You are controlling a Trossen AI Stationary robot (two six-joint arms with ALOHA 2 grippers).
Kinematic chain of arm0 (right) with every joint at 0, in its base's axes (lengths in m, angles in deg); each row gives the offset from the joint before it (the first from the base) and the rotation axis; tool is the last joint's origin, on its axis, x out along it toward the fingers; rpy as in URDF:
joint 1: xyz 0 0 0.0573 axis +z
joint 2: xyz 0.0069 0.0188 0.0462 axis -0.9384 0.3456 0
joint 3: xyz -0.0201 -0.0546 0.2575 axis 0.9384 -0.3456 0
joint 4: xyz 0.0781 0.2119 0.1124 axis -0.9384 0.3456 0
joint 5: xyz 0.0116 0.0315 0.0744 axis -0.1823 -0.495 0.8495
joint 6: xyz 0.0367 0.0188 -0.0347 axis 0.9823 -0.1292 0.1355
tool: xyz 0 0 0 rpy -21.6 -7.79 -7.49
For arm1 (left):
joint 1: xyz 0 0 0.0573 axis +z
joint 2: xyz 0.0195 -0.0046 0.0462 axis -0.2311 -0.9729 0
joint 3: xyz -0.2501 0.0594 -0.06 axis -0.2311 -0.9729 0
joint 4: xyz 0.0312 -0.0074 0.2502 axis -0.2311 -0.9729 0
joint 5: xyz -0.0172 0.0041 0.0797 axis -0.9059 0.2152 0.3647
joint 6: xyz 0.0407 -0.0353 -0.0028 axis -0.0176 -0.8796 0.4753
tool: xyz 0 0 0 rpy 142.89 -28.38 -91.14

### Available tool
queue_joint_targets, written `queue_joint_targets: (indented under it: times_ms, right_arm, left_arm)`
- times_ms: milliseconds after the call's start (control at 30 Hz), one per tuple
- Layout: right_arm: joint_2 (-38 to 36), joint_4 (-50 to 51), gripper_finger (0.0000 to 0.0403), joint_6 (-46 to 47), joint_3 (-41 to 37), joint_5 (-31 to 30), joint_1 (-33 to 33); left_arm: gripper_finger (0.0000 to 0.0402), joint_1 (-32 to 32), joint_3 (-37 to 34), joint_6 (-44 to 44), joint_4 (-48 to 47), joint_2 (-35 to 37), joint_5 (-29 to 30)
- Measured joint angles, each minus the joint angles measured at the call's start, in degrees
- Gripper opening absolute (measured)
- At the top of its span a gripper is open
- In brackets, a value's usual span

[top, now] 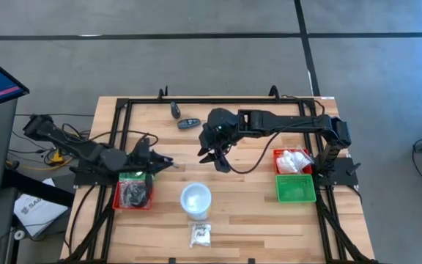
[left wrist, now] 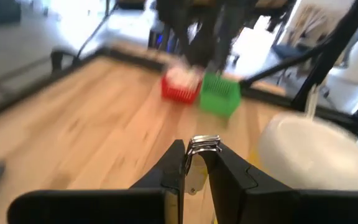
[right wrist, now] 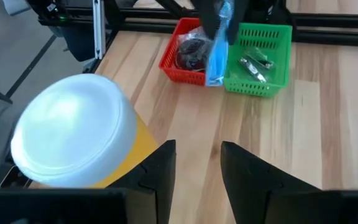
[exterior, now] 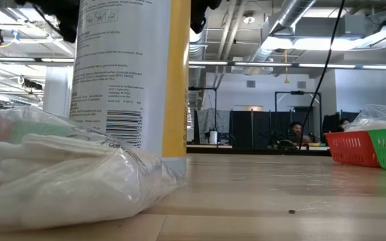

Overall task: Pick & Place Travel size toiletries
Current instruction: Put the silver nail cutter into the left green bin

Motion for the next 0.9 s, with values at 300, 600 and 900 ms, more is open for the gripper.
queue_joint_targets:
  times_ms: [300, 600, 900]
  right_arm:
    - [1.0, 0.6, 0.0118, 0.9, 0.0, 0.2, 0.3]
    - [3.7, 0.9, 0.0118, 0.8, 0.0, 0.2, 1.1]
    - [3.8, 0.7, 0.0118, 0.6, 0.0, 0.2, 1.2]
  left_arm:
    - [0.0035, 0.0, 0.0, -13.1, -18.4, 6.0, -1.4]
    - [0.0035, 1.3, 0.0, -28.9, -38.5, 7.3, -7.1]
    - [0.0035, 6.2, 0.0, -32.4, -49.1, 7.3, -12.4]
